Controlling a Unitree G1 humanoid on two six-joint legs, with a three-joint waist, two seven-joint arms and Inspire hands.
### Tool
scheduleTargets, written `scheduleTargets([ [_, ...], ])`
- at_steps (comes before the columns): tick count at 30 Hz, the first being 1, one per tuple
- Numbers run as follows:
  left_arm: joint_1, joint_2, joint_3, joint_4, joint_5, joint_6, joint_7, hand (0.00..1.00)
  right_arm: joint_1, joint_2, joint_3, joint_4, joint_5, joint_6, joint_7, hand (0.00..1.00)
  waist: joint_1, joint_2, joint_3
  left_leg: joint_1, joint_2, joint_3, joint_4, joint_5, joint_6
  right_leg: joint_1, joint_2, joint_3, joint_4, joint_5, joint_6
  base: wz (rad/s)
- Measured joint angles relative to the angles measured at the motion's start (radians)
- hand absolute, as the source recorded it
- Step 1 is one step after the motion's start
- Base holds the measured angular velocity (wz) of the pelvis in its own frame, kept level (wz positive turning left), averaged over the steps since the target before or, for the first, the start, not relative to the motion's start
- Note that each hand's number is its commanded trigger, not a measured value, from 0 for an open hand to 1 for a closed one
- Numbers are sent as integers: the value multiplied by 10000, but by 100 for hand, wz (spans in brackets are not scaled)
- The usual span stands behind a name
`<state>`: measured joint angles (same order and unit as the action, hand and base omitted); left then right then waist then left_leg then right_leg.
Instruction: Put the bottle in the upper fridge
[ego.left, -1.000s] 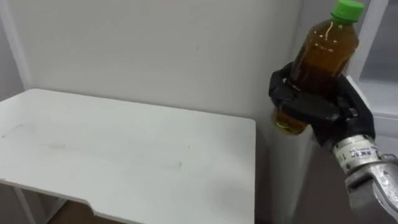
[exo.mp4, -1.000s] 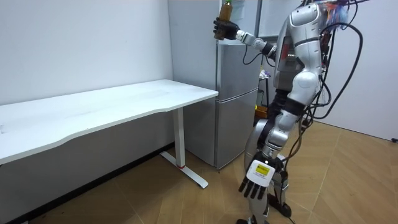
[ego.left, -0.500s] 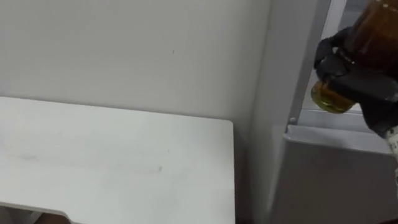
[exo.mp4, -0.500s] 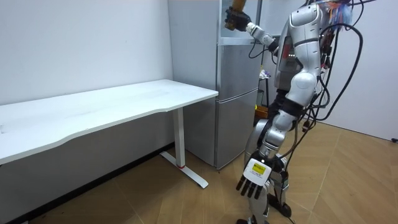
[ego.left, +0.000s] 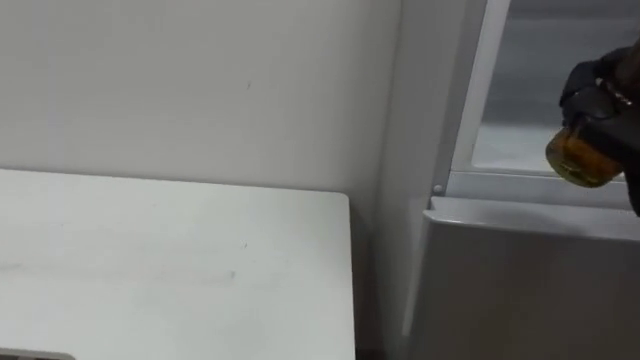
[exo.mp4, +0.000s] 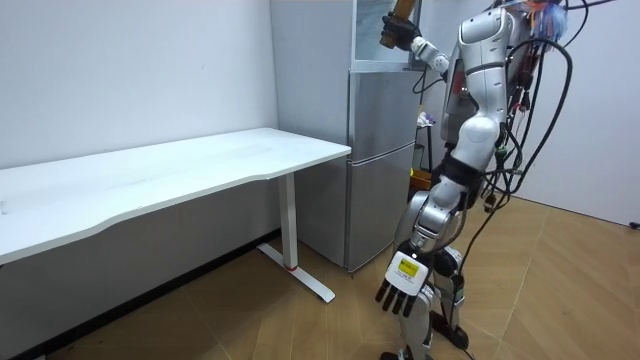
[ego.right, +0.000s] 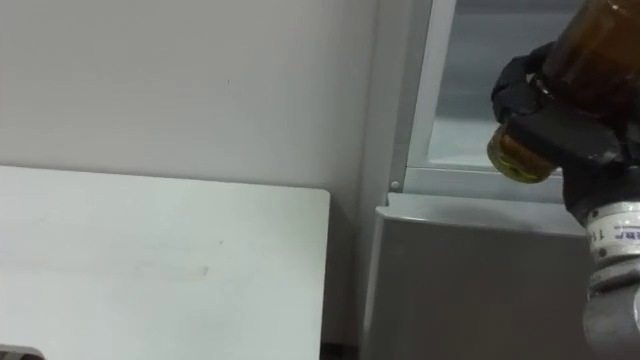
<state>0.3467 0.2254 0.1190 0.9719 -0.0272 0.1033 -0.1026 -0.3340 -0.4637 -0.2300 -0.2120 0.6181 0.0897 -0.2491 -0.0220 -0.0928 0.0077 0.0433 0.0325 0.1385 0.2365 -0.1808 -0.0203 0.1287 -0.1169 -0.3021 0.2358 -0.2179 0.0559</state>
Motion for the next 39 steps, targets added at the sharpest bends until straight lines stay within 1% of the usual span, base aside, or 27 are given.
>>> scheduleTargets([
  [2, 10, 24, 0, 46, 7, 1, 0, 0, -3, -5, 1, 306, 49, 25, 1, 100, 49, -45, -9, -7, 8, -1, 11, -8, -4, -15, 8, 7, 6, 5, -7, 0],
  [4, -25, 27, 1, 133, 0, 1, -1, 0, -4, -26, 3, 598, 65, 37, 5, 100, 67, -45, -9, -7, 13, 2, 12, -10, -4, -22, 9, 11, 9, 6, -9, 0],
  [6, -25, 37, 16, 130, 5, 0, -2, 0, -16, -183, 13, 1131, 14, 43, 17, 100, 228, -63, -20, -3, 28, 30, 9, -10, -5, -39, 14, 11, 21, 6, -9, -2],
  [8, -22, 40, 73, 98, 3, -1, -3, 0, -27, -480, 13, 1863, -34, 225, -130, 100, 342, -100, -41, -33, 40, 36, 8, -10, -9, -72, 23, 4, 30, 6, -9, 0],
  [9, -17, 40, 88, 98, 3, -1, -3, 0, -27, -537, 14, 1989, -35, 260, -181, 100, 369, -105, -41, -51, 43, 35, 10, -10, -9, -84, 25, 2, 30, 5, -9, 0],
  [10, -4, 26, 177, 98, 3, 0, -4, 0, -31, -625, 13, 2150, -36, 375, -298, 100, 440, -110, -40, -80, 51, 35, 14, -9, -11, -111, 32, 1, 31, 5, -9, 0],
  [12, 22, 19, 309, 101, 1, 0, -4, 0, -49, -645, 10, 2381, -62, 416, -375, 100, 436, -125, -51, -132, 64, 22, 44, -9, -14, -138, 44, -5, 33, 5, -10, 0],
  [16, 37, 12, 546, 106, -5, -5, -2, 0, -127, -896, 11, 2554, -644, 452, -728, 100, 508, -132, -51, -171, 67, 3, 49, -9, -17, -169, 48, -16, 49, 4, -9, 0],
  [19, 46, 44, 548, 109, -26, -13, 20, 0, -631, -1089, 113, 3199, -1151, 450, -944, 100, 540, -170, -42, -145, 68, 1, 45, -9, -19, -163, 52, -25, 47, 4, -9, 0],
  [22, 60, 46, 545, 107, -85, -23, 39, 0, -1164, -1156, 132, 3815, -1140, 450, -1294, 100, 543, -227, -19, -149, 68, -2, 33, -9, -20, -172, 56, -25, 43, 4, -9, 0],
  [27, 280, 50, 556, 96, -103, -28, -3, 0, -1910, -1341, 132, 4429, -1132, 451, -1769, 100, 565, -257, -33, -162, 69, -37, 21, -14, -30, -181, 68, -28, 30, 5, -10, 0],
  [29, 383, 48, 580, 77, -88, -32, -4, 0, -2279, -1614, 148, 4788, -1125, 451, -1850, 100, 579, -252, -37, -164, 68, -49, 7, -15, -32, -186, 69, -54, 33, 4, -10, 0],
  [30, 399, 36, 634, 77, -74, -35, -5, 0, -2368, -1689, 148, 4859, -1120, 451, -1867, 100, 578, -251, -38, -172, 68, -49, 6, -15, -32, -195, 67, -65, 39, 4, -10, 0],
  [32, 485, 30, 819, 76, -60, -54, -4, 0, -2718, -1998, 149, 5068, -1095, 451, -1931, 100, 586, -238, -46, -186, 69, -58, -8, -13, -34, -217, 65, -91, 59, 2, -9, 0],
  [34, 552, 30, 923, 73, -33, -90, -4, 0, -2961, -2141, 151, 5221, -1084, 448, -1958, 100, 612, -242, -51, -183, 69, -57, -9, -13, -35, -211, 64, -102, 60, 2, -9, 0],
  [36, 572, 30, 935, 73, -16, -91, -3, 0, -3154, -2148, 151, 5370, -1084, 438, -1979, 100, 598, -247, -55, -168, 69, -56, -6, -13, -35, -195, 62, -102, 59, 2, -9, 0],
  [39, 572, 32, 941, -8, -16, -102, -1, 0, -3188, -2150, 178, 5626, -1084, 437, -1957, 100, 613, -266, -70, -145, 69, -58, 0, -13, -35, -164, 59, -119, 59, 2, -9, 0],
])
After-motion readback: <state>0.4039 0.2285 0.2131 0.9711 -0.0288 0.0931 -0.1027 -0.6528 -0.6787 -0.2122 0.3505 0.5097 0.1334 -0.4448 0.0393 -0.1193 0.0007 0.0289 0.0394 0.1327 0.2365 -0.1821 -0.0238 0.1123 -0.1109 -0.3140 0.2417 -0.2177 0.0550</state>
